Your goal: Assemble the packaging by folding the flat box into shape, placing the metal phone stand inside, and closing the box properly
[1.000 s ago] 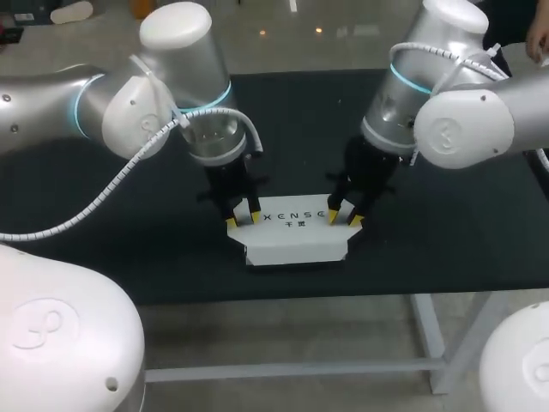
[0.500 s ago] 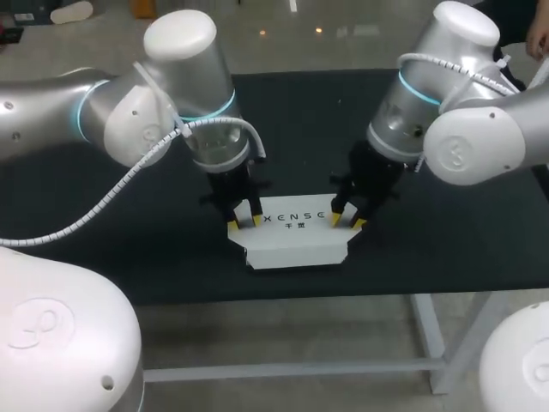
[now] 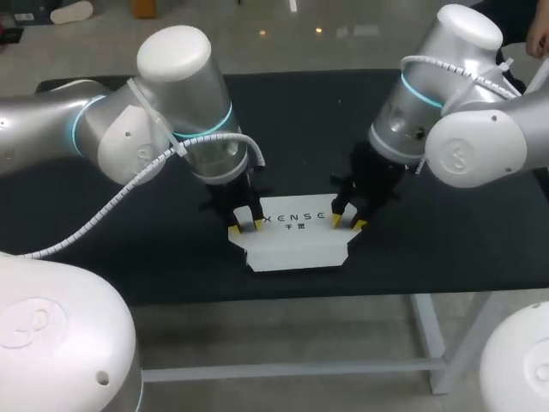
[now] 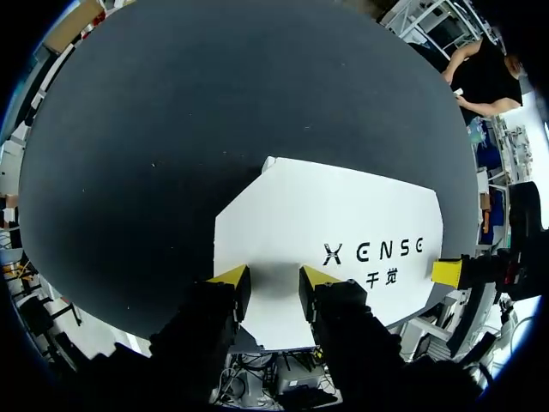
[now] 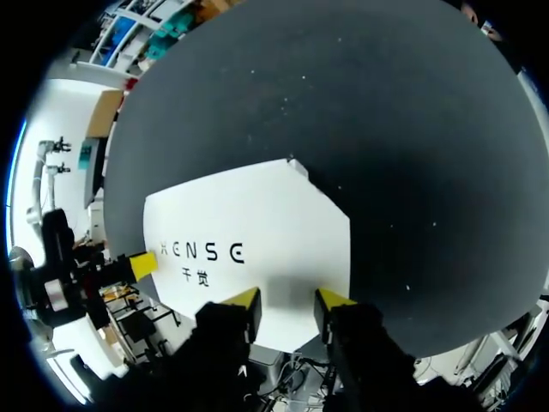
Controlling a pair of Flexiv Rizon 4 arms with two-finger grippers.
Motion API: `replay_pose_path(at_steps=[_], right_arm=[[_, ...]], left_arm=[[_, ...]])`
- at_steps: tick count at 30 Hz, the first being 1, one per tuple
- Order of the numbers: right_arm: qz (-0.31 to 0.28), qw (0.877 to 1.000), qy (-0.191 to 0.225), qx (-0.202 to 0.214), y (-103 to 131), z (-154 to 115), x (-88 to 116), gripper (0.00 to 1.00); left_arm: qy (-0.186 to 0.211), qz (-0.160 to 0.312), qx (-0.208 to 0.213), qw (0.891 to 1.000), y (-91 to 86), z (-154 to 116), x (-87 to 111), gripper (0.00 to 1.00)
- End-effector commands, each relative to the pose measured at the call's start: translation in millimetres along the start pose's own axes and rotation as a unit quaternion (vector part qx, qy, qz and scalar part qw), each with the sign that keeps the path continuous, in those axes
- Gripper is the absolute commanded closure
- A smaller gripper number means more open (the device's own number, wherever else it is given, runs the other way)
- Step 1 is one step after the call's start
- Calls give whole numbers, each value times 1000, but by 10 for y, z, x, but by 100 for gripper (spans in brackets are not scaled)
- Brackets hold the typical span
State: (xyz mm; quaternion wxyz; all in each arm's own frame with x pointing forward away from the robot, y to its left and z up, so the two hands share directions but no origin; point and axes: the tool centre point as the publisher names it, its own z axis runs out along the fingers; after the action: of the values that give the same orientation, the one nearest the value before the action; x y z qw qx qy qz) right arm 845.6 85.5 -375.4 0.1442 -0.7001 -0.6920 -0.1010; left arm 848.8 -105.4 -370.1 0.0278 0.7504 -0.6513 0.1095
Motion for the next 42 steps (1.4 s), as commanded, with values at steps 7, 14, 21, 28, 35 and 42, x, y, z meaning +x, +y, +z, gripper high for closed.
replay_pose_path(at_steps=[7,14,21,28,35,42], right_arm=[[0,1000,5,1,17,-26,16,55],[0,1000,5,1,17,-26,16,52],[0,1000,5,1,17,-26,16,38],[0,1000,5,1,17,-26,16,40],[0,1000,5,1,18,-26,14,44],[-1,1000,2,-4,26,-11,18,38]], left_arm=[[3,-6,-2,1000,-15,14,-10,67],[3,-6,-2,1000,-15,14,-10,71],[3,-6,-2,1000,-15,14,-10,74],[3,-6,-2,1000,-15,14,-10,70],[3,-6,-2,1000,-15,14,-10,78],[2,-6,7,1000,40,5,-21,76]])
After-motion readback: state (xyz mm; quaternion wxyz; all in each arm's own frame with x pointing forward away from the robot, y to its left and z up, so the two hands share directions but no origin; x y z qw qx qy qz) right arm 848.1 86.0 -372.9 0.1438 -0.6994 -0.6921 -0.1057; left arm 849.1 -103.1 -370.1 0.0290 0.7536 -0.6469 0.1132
